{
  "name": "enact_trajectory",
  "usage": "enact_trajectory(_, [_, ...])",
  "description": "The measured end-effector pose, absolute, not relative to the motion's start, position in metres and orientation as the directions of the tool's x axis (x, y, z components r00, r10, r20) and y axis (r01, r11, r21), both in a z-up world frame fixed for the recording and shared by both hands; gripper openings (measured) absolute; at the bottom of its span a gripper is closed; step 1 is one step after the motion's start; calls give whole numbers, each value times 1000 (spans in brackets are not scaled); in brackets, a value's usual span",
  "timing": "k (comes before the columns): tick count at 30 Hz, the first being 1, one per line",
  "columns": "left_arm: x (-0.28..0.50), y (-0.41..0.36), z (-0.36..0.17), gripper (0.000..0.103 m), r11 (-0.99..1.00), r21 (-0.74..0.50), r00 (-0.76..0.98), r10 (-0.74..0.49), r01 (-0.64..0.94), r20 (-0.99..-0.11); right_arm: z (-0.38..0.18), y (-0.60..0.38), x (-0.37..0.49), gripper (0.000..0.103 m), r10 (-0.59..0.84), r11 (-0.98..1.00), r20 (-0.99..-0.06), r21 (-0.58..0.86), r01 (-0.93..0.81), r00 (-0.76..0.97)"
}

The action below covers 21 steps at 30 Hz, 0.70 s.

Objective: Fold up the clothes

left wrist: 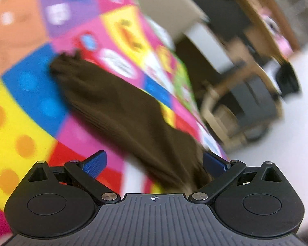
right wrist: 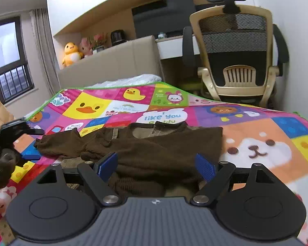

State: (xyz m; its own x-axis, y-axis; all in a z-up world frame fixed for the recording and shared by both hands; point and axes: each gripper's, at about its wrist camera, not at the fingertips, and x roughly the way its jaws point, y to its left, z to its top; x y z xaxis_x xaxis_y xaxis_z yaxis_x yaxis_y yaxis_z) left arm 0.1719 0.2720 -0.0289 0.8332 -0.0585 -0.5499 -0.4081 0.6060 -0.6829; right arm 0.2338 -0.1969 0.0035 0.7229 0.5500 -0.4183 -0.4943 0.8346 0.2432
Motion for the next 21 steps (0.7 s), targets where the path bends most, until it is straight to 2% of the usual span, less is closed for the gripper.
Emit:
enact_trajectory(1, [176,278,-31,96,587,-677,825,-27,-444,-564,2,-201,232,87,552,834,-412,260,-487,725])
enact_trajectory(2, [180,281,-34,85,577,-664,813,2,-476,-582,0,-205,230,89,555,832,-406,277,-481,726])
enact_trajectory(3, [184,284,-37,78,566,-650,799,27,-508,-601,-2,-210,228,90,557,830,-400,292,-475,728])
enact_trajectory(7, [203,287,-50,69,514,-614,754,107,-600,-648,-9,-222,223,91,534,844,-388,301,-444,751])
enact_trajectory(9, [212,284,-50,43,538,-575,747,166,-616,-644,-12,-227,222,91,531,844,-378,313,-435,758])
enact_trajectory(10, [218,280,-47,16,575,-534,739,202,-620,-642,-13,-230,221,91,532,843,-372,322,-432,761])
enact_trajectory(11, [221,277,-45,9,607,-495,733,229,-622,-641,-15,-232,221,92,533,841,-367,330,-429,763])
enact_trajectory(13, [228,267,-33,6,665,-436,739,270,-607,-617,-18,-237,220,92,534,837,-355,348,-422,767])
enact_trajectory(16, [232,235,8,5,776,-366,809,295,-513,-508,-22,-244,219,92,536,831,-337,373,-413,774])
enact_trajectory(19, [234,178,50,5,906,-269,905,218,-327,-365,-30,-241,221,92,540,829,-349,380,-411,766])
enact_trajectory(21, [237,141,55,5,953,-242,935,89,-180,-344,-33,-239,222,92,540,831,-359,374,-412,762])
